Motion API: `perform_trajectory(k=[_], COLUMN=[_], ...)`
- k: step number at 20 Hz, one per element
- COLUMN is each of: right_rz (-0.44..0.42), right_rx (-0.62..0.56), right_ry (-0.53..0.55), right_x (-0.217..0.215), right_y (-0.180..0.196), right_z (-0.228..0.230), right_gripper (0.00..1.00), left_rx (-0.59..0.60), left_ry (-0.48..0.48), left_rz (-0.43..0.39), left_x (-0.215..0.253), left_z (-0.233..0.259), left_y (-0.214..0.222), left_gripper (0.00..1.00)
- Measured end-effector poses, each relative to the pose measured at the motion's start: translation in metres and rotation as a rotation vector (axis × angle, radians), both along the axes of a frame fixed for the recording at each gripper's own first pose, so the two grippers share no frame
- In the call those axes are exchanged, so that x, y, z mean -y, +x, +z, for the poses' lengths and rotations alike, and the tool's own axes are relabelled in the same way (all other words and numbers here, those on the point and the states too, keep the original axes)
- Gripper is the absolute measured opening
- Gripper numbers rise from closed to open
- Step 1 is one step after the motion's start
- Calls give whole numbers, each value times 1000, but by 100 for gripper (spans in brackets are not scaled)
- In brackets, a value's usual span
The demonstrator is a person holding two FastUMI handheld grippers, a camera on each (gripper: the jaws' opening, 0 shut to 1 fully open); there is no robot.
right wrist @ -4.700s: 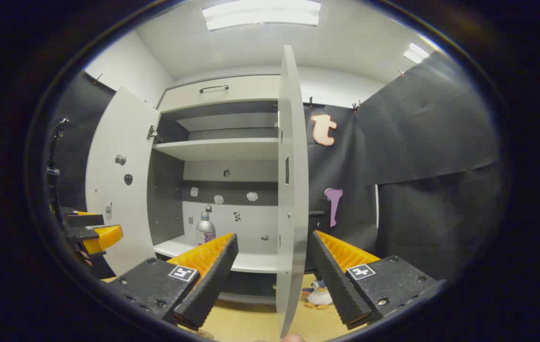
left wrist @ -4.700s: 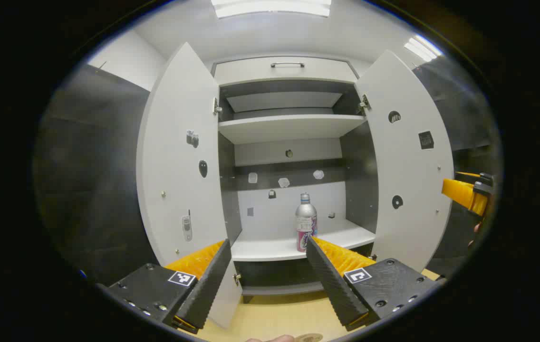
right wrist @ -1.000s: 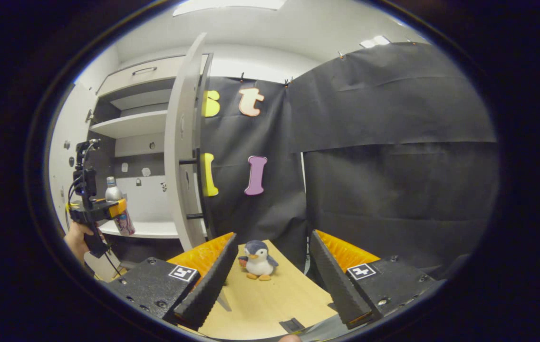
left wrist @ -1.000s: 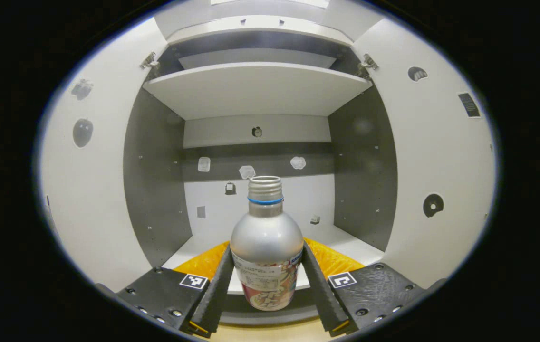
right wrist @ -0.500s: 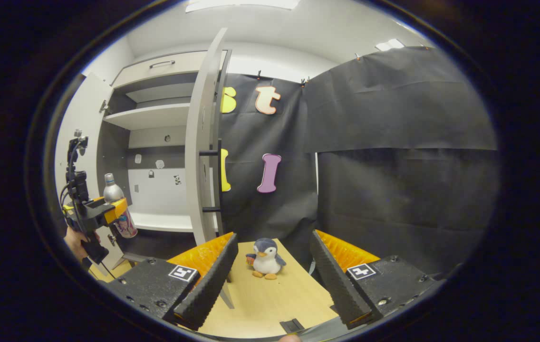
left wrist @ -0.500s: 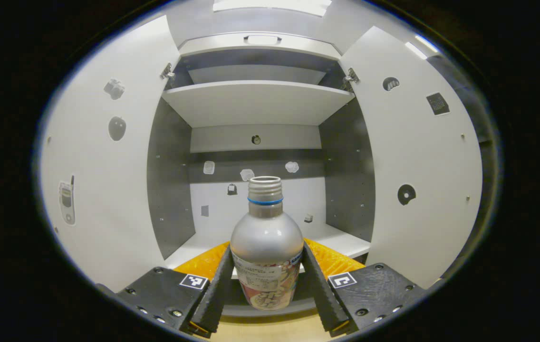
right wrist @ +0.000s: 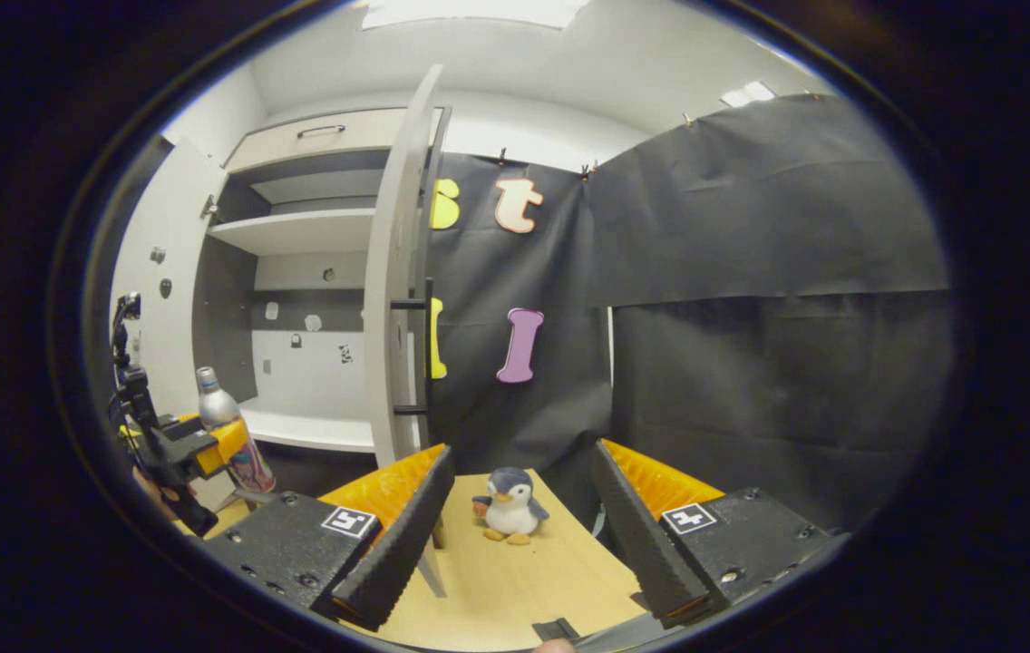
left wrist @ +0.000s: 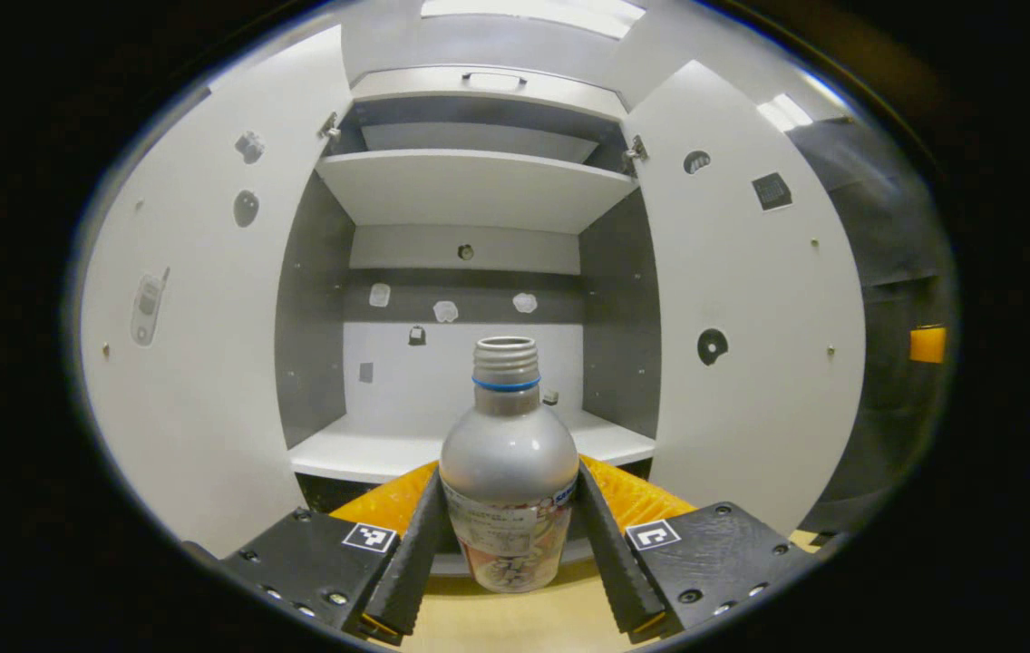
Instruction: Grasp the bottle in the cabinet with the left hand and place it on the coaster, then close the right door with the right hand and the left door with the left hand.
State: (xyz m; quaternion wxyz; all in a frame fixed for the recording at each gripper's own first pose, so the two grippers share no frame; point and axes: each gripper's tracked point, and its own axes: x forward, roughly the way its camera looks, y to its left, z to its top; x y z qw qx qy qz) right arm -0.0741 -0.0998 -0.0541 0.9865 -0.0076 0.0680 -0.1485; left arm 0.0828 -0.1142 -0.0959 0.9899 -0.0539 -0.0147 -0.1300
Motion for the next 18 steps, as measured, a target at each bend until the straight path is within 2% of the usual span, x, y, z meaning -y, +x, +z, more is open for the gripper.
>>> perform_trajectory(k=[3, 4, 5, 7, 8, 10, 11, 12, 13, 14, 15, 16, 18], right_rz=[9, 5, 7, 14, 18, 19, 16, 11, 12, 12, 15, 17, 20], right_rx=[-6, -21, -33, -41, -40, -36, -41, -60, -69, -71, -74, -77, -76], right_ry=[-3, -8, -8, 0, 2, 5, 4, -3, -7, -7, -6, -3, 4], right_x=[-1, 1, 1, -1, -3, -3, -2, -1, -2, -2, -3, -4, -5], right_y=[4, 5, 4, 5, 6, 7, 7, 7, 7, 8, 9, 9, 10], right_z=[-4, -7, -12, -15, -15, -14, -17, -22, -24, -23, -24, -24, -24], right_gripper=[99, 99, 97, 99, 98, 100, 100, 100, 100, 100, 97, 100, 98], left_rx=[-47, -58, -68, -69, -79, -126, -164, -192, -206, -218, -230, -242, -262], left_ry=[18, 25, 33, 58, 72, 95, 104, 97, 90, 99, 112, 118, 125], left_rz=[-4, -6, -8, -6, -4, -3, 1, -7, -12, -19, -23, -31, -46], left_x=[3, 3, 6, 6, 7, 10, 11, 14, 17, 19, 21, 23, 26], left_z=[-26, -33, -43, -56, -65, -88, -101, -112, -119, -127, -136, -143, -158], left_y=[-14, -20, -23, -31, -33, -39, -41, -45, -46, -47, -51, -54, -60], left_gripper=[77, 81, 81, 81, 77, 77, 81, 77, 81, 77, 81, 77, 77])
